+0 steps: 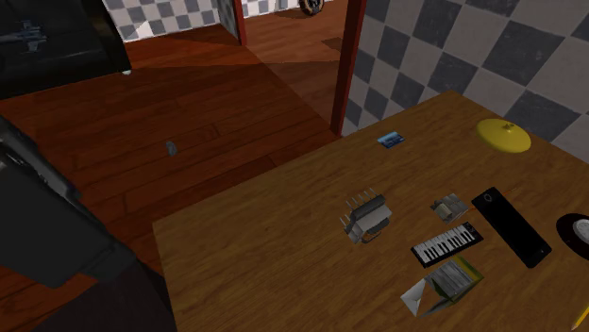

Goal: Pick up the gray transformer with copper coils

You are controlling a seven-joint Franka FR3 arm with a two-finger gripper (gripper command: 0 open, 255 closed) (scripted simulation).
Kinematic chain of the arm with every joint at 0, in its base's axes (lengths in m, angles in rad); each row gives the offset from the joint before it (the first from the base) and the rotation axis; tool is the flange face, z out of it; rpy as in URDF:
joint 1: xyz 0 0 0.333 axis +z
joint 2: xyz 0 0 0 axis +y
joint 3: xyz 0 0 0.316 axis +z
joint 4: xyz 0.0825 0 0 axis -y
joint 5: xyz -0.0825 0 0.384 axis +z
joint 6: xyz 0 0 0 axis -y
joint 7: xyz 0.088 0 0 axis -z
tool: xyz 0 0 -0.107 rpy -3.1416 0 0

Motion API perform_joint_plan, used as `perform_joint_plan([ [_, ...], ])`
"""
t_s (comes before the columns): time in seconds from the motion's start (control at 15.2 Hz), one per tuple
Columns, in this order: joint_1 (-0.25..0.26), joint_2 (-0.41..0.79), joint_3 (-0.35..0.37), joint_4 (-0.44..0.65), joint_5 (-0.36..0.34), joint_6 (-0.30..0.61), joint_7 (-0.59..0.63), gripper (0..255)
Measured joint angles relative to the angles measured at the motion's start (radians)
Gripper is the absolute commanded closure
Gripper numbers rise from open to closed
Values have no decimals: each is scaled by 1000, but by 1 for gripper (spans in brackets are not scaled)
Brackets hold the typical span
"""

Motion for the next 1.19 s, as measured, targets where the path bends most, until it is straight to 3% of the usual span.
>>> perform_joint_plan([
  [0.13, -1, 10, -4, 0, -1, 11, -3, 0],
  [0.53, -15, 173, -52, -15, -11, 191, -35, 0],
  [1.19, -27, 537, -128, 75, 13, 471, -111, 0],
])
